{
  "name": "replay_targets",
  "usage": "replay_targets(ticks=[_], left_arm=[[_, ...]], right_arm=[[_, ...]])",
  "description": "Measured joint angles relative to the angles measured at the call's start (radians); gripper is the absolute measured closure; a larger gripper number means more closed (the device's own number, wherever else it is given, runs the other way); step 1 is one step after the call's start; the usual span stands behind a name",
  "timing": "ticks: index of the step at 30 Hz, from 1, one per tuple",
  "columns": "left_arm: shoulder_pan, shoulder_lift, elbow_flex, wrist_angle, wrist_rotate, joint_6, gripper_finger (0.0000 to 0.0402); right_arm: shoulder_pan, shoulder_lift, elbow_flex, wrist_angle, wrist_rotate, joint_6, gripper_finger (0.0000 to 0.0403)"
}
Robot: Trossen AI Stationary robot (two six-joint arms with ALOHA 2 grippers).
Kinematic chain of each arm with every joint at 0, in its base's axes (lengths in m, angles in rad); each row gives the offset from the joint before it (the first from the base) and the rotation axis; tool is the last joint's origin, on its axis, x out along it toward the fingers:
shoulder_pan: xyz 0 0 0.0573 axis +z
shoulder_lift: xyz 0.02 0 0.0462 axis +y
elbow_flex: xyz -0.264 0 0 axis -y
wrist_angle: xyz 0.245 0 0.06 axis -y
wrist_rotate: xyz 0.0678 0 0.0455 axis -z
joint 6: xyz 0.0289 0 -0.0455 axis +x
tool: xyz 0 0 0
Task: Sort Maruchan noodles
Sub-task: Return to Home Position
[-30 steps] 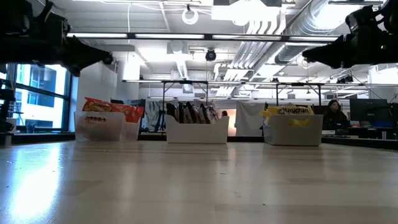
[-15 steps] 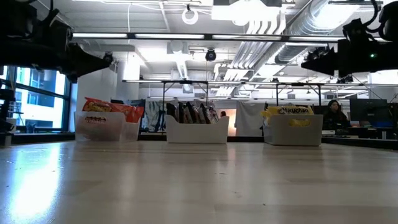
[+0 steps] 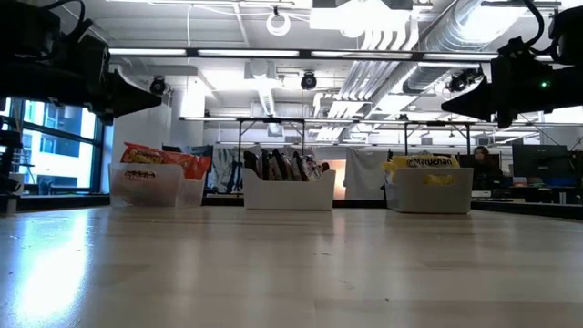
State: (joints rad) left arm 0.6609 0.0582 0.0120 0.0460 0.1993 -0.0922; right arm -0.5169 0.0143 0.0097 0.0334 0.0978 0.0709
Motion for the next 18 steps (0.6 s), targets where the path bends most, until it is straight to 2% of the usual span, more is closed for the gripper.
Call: replay_targets(ticks=[18], left_arm=[[0.0,0.0,0.0,0.003,-0.001,-0.035,0.0401]], right_arm=[[0.0,0.0,-0.001,0.0,0.0,0.001,0.0402]])
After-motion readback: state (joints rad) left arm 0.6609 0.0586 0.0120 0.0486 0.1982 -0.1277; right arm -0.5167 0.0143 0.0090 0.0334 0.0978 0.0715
